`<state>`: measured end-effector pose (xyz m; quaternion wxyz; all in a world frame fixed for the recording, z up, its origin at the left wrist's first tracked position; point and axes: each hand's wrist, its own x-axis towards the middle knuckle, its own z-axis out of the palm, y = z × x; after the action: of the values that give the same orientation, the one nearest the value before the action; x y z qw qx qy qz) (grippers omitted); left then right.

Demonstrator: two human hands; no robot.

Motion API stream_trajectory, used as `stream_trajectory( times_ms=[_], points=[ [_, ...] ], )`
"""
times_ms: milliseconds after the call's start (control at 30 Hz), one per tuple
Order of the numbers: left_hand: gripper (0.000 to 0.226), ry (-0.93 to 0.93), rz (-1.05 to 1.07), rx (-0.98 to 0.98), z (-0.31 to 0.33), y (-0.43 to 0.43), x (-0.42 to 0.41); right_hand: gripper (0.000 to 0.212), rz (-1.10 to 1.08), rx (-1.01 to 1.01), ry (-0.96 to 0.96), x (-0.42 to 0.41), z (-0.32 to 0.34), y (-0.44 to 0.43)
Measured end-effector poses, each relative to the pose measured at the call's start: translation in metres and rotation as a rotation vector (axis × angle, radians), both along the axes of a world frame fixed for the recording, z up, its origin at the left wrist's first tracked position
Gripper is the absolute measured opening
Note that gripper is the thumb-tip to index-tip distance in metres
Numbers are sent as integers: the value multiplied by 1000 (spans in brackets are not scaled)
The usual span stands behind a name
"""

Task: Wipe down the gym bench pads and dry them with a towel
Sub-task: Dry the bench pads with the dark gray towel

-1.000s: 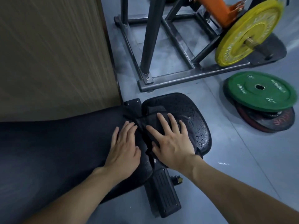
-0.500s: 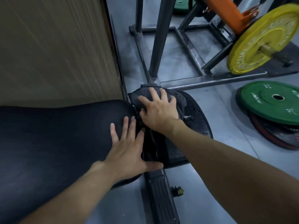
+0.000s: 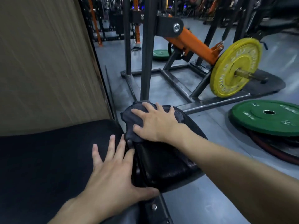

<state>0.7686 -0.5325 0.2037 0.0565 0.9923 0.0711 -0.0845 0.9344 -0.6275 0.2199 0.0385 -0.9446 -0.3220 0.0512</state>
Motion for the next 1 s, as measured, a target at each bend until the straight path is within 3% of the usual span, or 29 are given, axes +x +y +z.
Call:
stream_trajectory(
  times_ms=[267, 567, 700, 1000],
  points=[
    [143, -129, 48, -70, -2, 0, -10, 63, 11, 27, -55, -35, -4, -19],
    [139, -127, 2, -58, -4, 1, -10, 73, 14, 30, -138, -117, -12, -83],
    [135, -122, 12, -56, -5, 2, -9, 61, -4, 48, -77, -91, -6, -70],
    [126, -133, -7, -56, -6, 3, -10, 62, -141, 12, 63, 23, 8, -15]
  ],
)
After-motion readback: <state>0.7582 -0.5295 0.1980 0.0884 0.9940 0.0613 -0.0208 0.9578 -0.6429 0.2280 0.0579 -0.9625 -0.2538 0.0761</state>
